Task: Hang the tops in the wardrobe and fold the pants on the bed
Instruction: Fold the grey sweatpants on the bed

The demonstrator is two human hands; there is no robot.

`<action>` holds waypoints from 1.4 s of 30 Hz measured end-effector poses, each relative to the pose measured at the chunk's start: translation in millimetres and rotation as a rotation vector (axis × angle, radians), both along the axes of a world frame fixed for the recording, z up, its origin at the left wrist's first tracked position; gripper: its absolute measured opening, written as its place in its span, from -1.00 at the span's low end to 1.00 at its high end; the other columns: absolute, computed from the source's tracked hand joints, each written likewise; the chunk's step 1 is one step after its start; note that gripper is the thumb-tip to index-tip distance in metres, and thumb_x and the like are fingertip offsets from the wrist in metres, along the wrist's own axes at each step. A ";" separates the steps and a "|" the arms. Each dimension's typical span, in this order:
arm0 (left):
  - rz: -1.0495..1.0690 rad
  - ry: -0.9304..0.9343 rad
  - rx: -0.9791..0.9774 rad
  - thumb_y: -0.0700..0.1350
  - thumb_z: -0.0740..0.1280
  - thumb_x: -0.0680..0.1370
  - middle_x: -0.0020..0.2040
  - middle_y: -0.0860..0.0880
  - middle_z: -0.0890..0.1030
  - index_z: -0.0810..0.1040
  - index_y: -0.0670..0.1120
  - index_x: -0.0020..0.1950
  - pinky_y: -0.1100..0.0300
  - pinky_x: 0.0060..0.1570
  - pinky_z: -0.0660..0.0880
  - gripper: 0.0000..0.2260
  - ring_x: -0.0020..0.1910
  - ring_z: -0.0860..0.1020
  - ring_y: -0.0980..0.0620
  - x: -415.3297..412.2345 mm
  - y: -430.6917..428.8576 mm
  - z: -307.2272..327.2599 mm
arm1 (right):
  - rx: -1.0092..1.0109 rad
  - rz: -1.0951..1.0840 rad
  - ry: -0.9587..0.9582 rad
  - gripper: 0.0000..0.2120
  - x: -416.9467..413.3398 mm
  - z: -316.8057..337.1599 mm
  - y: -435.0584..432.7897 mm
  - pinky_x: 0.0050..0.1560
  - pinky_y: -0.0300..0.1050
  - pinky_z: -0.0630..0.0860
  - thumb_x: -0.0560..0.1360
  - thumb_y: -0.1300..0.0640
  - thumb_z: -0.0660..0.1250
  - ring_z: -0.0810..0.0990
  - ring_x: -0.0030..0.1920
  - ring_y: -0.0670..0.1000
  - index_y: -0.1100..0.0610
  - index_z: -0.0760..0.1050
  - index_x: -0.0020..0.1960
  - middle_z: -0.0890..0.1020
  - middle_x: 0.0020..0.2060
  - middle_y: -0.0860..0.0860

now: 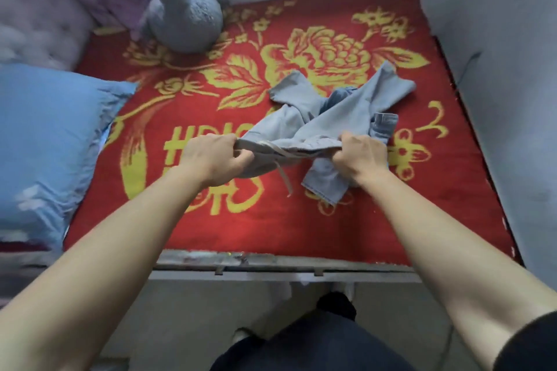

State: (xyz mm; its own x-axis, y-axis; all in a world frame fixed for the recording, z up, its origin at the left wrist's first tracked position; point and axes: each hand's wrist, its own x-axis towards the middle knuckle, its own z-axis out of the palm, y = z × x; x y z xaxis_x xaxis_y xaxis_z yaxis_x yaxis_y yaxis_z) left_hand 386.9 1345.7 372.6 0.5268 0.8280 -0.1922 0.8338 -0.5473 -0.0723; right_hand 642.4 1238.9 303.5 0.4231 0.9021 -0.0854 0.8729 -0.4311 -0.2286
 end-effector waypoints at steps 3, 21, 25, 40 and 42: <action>-0.072 -0.026 0.085 0.51 0.15 0.40 -0.10 -0.02 0.62 0.38 -0.04 -0.05 0.05 -0.20 0.44 -0.40 -0.09 0.60 -0.13 -40.4 -8.9 24.7 | 0.081 0.119 -0.218 -0.72 -21.1 67.1 -12.6 -0.22 -0.03 0.36 0.45 -0.06 0.27 0.65 -0.11 0.25 0.14 0.50 0.02 0.67 -0.15 0.20; -0.189 -0.356 0.809 -0.21 0.25 0.58 -0.08 -0.24 0.58 0.51 -0.17 0.05 0.03 -0.30 0.32 -0.91 -0.09 0.54 -0.25 -294.1 17.3 296.0 | 0.569 0.381 -0.995 -0.79 -237.2 372.5 -31.0 -0.42 -0.04 0.50 0.61 0.22 0.27 0.60 -0.32 0.17 0.13 0.38 0.23 0.58 -0.21 0.12; -0.200 -0.327 0.941 -0.22 0.23 0.57 -0.05 -0.29 0.58 0.44 -0.23 0.10 -0.04 -0.23 0.36 -0.86 -0.08 0.54 -0.28 -318.8 21.1 323.8 | 0.631 0.419 -0.999 -0.74 -260.4 403.2 -24.6 -0.38 0.07 0.59 0.59 0.25 0.33 0.62 -0.30 0.19 0.14 0.34 0.22 0.60 -0.20 0.15; -0.255 -0.148 0.852 -0.11 0.07 0.61 -0.07 -0.22 0.48 0.31 -0.21 0.10 -0.05 -0.35 0.39 -0.82 -0.14 0.49 -0.22 -352.7 93.4 307.8 | 0.522 0.492 -0.942 -0.76 -254.9 392.6 48.0 -0.38 -0.02 0.57 0.60 0.08 0.33 0.57 -0.40 0.10 0.06 0.31 0.17 0.58 -0.25 0.04; -0.215 -0.162 0.791 -0.12 0.09 0.64 -0.01 -0.22 0.46 0.28 -0.19 0.12 -0.07 -0.31 0.39 -0.85 -0.08 0.47 -0.22 -335.9 115.8 307.5 | 0.542 0.495 -0.826 -0.80 -243.5 390.7 72.8 -0.29 0.04 0.59 0.62 0.11 0.31 0.61 -0.32 0.14 0.04 0.32 0.17 0.60 -0.20 0.06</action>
State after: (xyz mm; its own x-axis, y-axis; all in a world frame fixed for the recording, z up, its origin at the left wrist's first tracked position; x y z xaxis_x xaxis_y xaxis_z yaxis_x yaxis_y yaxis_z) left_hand 51.0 1461.5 680.2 0.6596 0.5651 0.4955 0.7503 -0.5338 -0.3900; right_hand 398.9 1311.7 694.3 -0.2503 0.8201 0.5146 0.8925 -0.0107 0.4510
